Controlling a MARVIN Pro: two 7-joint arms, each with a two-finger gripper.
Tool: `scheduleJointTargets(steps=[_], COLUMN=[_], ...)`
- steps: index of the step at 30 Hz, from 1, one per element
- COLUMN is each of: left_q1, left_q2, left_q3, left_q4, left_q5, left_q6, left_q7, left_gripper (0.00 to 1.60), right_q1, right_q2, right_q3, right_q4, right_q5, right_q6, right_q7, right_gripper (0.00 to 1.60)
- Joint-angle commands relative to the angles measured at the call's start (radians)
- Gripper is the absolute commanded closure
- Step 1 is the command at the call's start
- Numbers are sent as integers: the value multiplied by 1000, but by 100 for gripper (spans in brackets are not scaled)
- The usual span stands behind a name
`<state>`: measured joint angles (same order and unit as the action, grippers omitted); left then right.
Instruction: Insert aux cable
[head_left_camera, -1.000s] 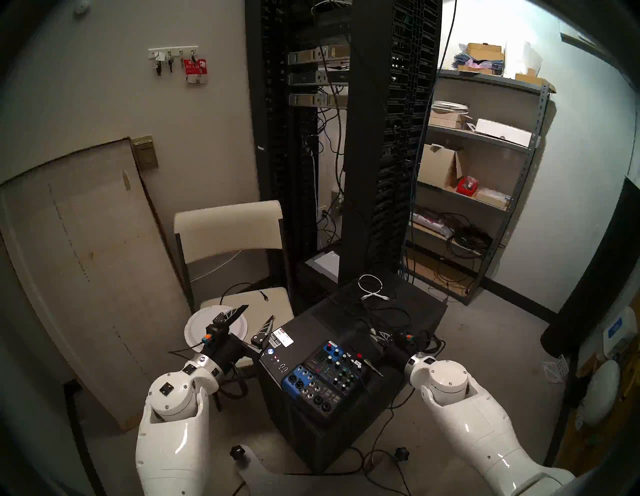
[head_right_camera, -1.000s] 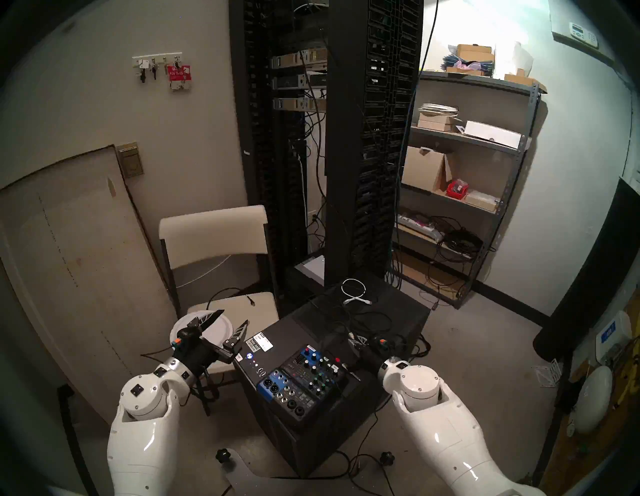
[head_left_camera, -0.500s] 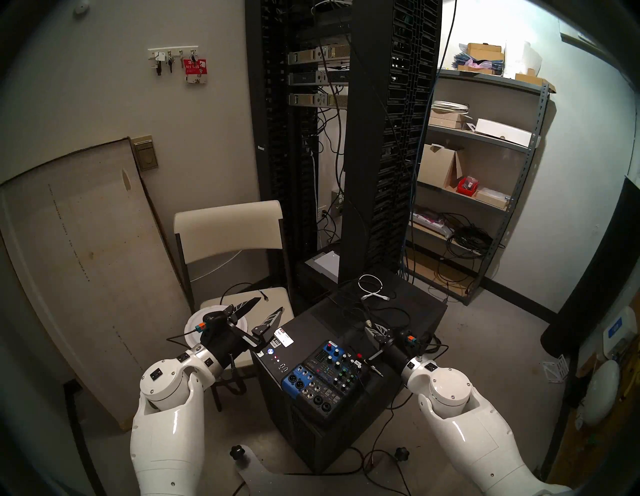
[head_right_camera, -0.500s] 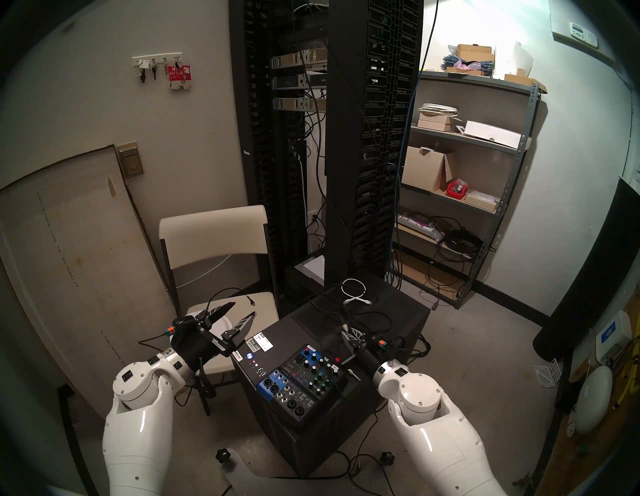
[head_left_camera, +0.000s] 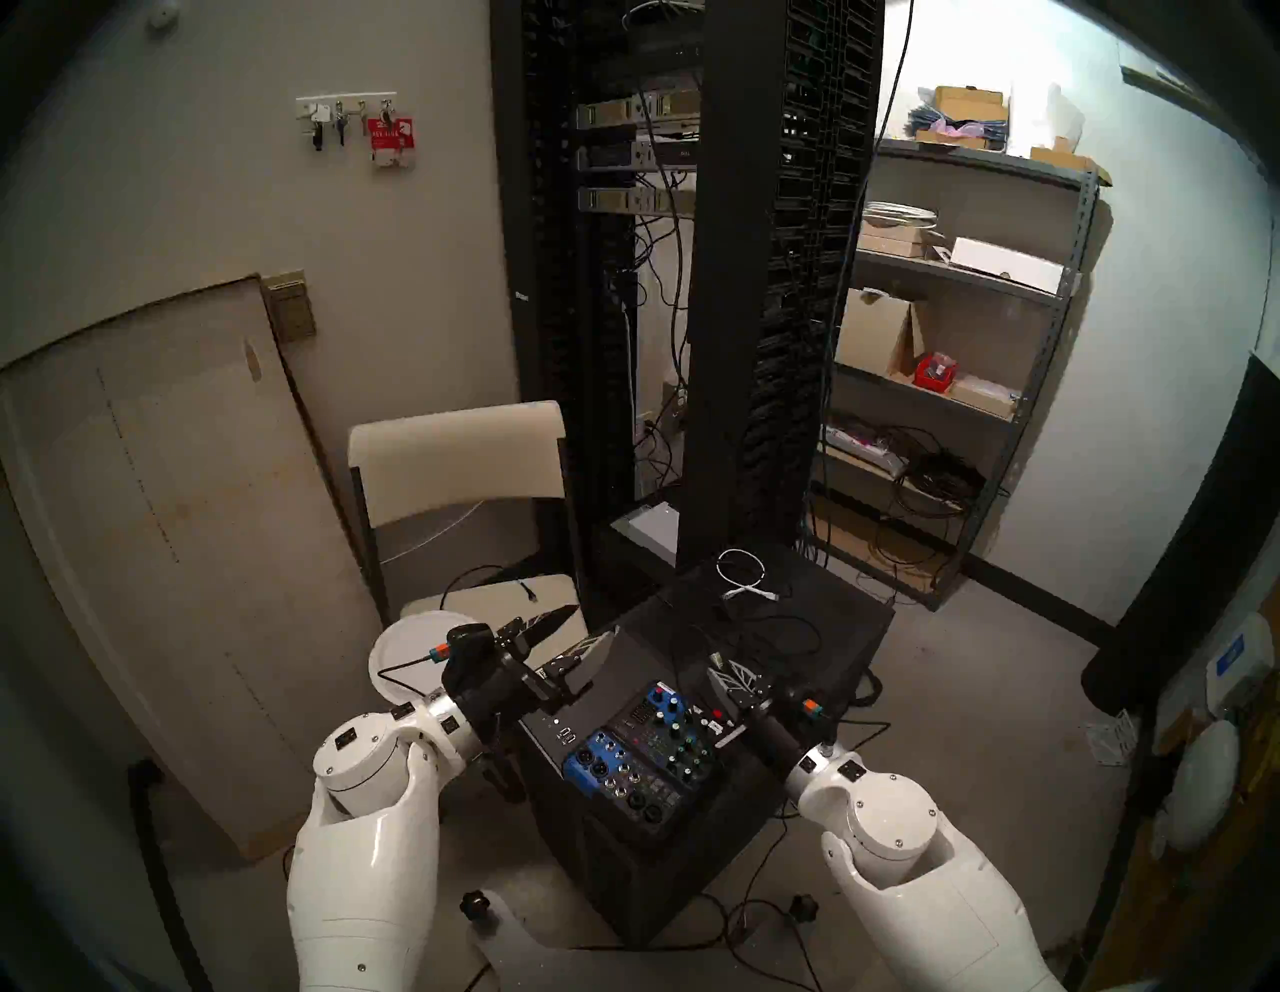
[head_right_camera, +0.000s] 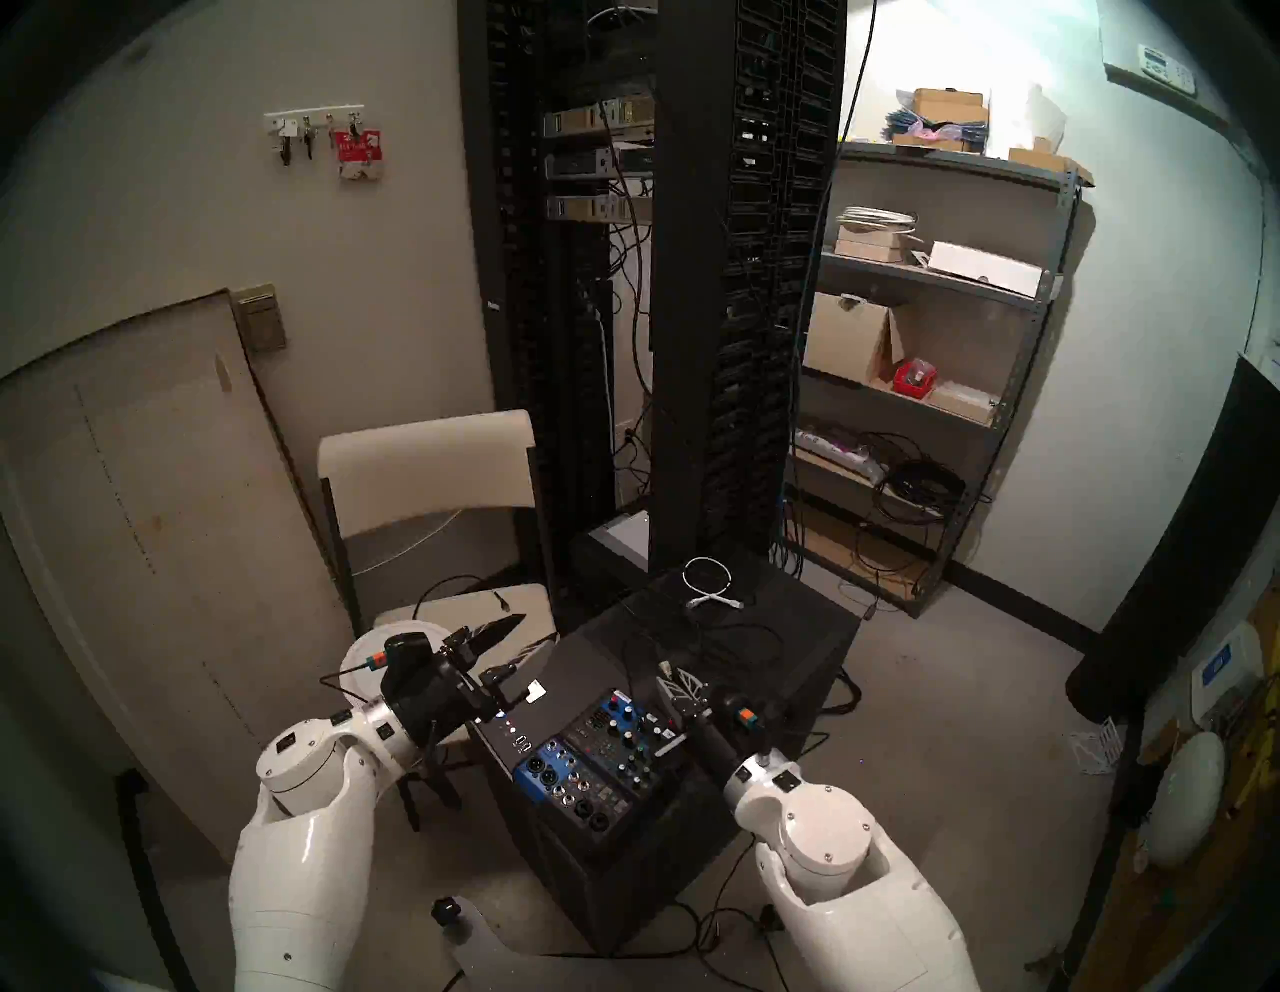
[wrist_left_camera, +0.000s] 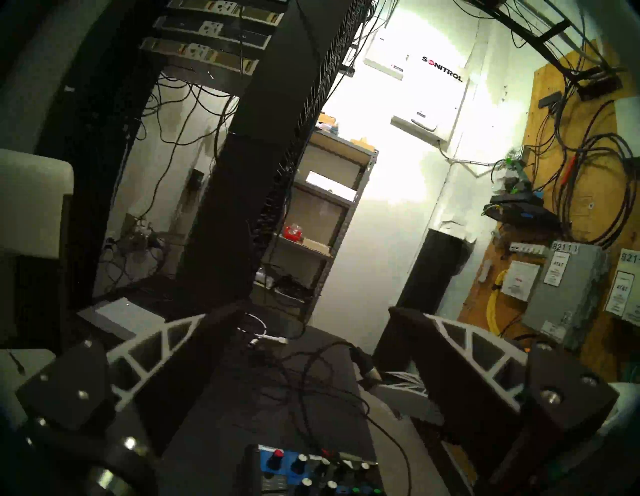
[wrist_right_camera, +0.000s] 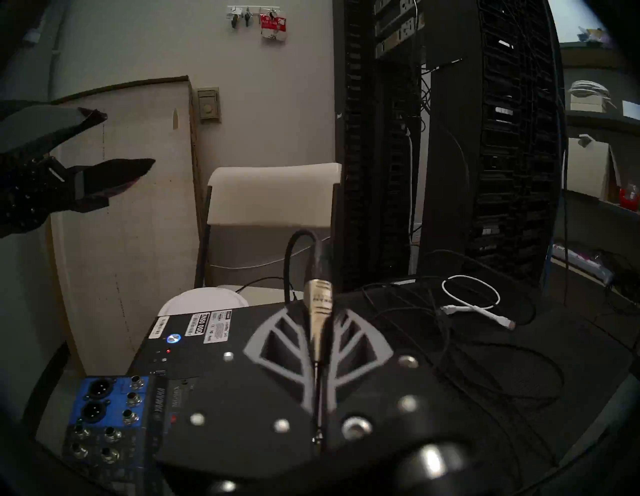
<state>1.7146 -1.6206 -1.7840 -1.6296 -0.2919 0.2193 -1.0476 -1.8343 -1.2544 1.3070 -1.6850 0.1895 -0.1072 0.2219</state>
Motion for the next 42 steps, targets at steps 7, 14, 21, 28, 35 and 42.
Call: scheduleJointTargets(steps=[7, 14, 21, 28, 35, 42], left_q1=[-28, -27, -14, 17, 23, -3], left_q2=[2, 2, 3, 0, 0, 4], left_q3=[56, 74, 69, 81, 101, 115], left_q4=[20, 42, 38, 14, 27, 74], left_q5=[-77, -72, -84, -94, -98, -119], left_q6=[106, 157, 224, 282, 287, 259], left_q7=[-26, -30, -42, -64, -43, 1], left_gripper=[0, 0, 0, 0, 0, 0], right_q1=[-18, -1, 39, 70, 80, 53], right_q2=[-28, -44, -53, -69, -74, -64], right_q3=[-28, -33, -29, -32, -45, -46], right_q4=[-40, -22, 21, 65, 58, 20], right_q5=[-19, -31, -42, -51, -50, -38], right_q6=[-43, -54, -62, -84, -85, -86], right_q7=[-19, -35, -49, -59, -47, -38], right_gripper=[160, 160, 160, 160, 160, 160])
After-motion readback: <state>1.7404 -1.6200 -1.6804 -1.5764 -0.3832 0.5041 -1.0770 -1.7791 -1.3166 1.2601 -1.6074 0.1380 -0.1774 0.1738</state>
